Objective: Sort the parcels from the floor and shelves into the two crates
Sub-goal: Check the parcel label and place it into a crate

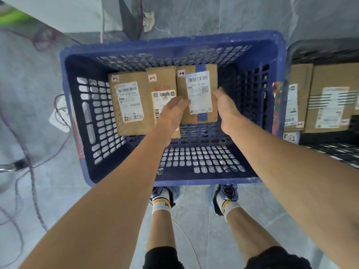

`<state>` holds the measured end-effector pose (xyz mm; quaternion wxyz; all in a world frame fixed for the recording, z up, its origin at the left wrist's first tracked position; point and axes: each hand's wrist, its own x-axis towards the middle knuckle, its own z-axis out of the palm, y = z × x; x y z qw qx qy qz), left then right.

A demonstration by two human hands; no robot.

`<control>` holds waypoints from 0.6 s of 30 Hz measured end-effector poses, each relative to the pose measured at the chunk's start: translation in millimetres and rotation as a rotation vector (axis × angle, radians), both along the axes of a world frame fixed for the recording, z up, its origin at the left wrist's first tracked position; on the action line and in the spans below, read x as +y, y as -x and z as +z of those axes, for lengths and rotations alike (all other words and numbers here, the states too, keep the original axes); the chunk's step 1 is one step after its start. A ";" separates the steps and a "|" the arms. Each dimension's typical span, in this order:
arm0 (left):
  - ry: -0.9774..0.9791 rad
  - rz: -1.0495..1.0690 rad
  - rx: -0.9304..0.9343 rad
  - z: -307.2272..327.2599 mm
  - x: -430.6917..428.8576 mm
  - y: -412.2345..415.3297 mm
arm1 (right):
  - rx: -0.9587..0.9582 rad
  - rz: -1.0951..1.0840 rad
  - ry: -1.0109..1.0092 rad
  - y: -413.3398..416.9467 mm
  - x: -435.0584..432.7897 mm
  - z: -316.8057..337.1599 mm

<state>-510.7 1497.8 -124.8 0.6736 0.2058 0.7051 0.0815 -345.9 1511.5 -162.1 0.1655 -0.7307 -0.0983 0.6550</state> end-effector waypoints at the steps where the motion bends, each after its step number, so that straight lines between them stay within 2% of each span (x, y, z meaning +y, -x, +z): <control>1: -0.007 0.011 0.001 9.9 2.4 -2.0 | -0.014 -0.008 -0.036 -1.4 3.9 11.4; 4: -0.038 0.029 0.020 56.1 14.9 -11.2 | -0.018 -0.032 -0.133 -5.5 16.1 61.3; 8: -0.135 0.059 0.011 151.2 45.5 -32.4 | 0.006 -0.099 -0.273 -23.4 38.9 156.5; 14: -0.306 0.056 -0.123 351.4 111.7 -85.3 | -0.018 -0.165 -0.563 -74.5 94.3 358.5; 18: -0.461 -0.043 -0.146 497.7 144.0 -123.8 | -0.081 -0.223 -0.718 -119.0 121.2 509.6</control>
